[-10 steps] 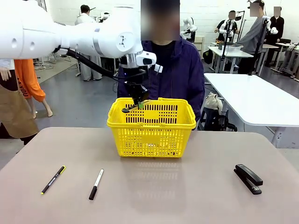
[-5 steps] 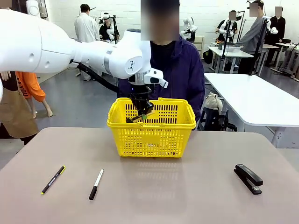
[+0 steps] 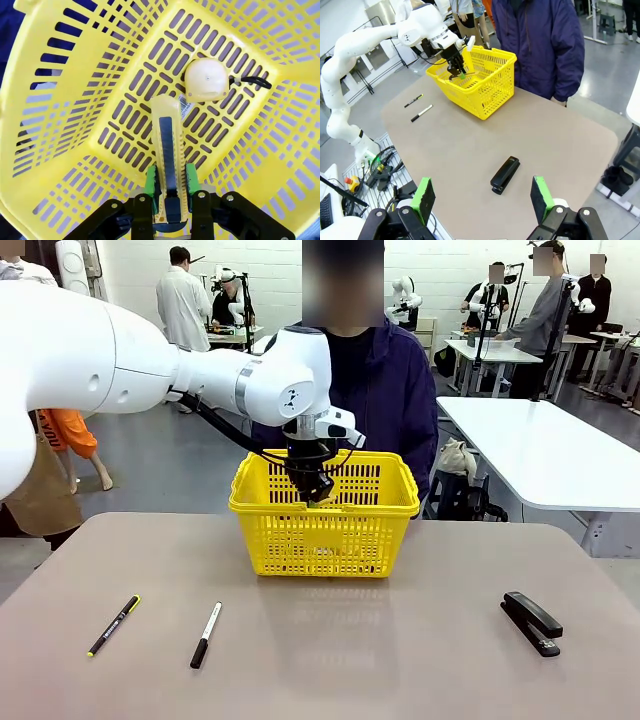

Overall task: Place the items the person wants into the basket.
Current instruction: Pick up the item the person points to and place it in the Market Basket.

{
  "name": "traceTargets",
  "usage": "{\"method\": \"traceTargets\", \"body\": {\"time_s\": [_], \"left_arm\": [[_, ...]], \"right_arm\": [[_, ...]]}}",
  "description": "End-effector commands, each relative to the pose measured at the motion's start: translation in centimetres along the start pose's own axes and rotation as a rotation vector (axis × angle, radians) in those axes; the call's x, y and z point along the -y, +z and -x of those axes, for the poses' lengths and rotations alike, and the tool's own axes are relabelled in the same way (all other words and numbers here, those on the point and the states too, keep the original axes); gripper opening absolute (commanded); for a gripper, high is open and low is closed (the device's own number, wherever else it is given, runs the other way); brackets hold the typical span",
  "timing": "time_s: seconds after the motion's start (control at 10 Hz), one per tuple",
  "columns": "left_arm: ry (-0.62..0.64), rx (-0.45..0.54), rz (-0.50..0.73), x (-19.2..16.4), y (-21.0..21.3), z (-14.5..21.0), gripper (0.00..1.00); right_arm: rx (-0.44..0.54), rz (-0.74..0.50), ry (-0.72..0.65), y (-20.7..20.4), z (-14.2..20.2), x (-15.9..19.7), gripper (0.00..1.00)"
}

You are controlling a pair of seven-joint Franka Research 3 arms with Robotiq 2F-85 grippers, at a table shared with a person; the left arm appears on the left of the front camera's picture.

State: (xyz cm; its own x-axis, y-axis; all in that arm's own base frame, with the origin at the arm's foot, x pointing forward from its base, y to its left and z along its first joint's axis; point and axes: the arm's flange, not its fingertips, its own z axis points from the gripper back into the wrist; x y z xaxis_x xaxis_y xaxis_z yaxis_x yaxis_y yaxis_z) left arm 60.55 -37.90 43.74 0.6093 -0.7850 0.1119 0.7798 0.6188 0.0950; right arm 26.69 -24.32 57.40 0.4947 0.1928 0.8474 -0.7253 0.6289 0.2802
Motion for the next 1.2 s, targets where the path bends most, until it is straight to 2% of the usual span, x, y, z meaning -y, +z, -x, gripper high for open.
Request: {"method": "traceTargets", "body": {"time_s": [0.0,0.1,0.2,0.9,1.1], "left_arm": [[-0.024,-0.006,-0.001,-0.3,0.6,-0.4,0.8],[-0.025,-0.004,0.0,-0.4,0.6,-0.4,0.88],[-0.026,-0.004,0.004,-0.4,0.7,-0.3,1.0],[-0.017,0.008,0.026,-0.5,1.1,-0.2,1.0],[0.012,0.026,0.072,0.1,3.9,0.6,1.0]], "right_arm": [[0.032,-0.013,0.014,0.0,-0.4,0.1,1.0],[0.032,-0.013,0.014,0.0,-0.4,0.1,1.0],[0.032,-0.013,0.014,0.0,-0.4,0.1,1.0],[0.032,-0.013,0.014,0.0,-0.4,0.1,1.0],[0.032,-0.013,0.014,0.0,-0.4,0.1,1.0]]}}
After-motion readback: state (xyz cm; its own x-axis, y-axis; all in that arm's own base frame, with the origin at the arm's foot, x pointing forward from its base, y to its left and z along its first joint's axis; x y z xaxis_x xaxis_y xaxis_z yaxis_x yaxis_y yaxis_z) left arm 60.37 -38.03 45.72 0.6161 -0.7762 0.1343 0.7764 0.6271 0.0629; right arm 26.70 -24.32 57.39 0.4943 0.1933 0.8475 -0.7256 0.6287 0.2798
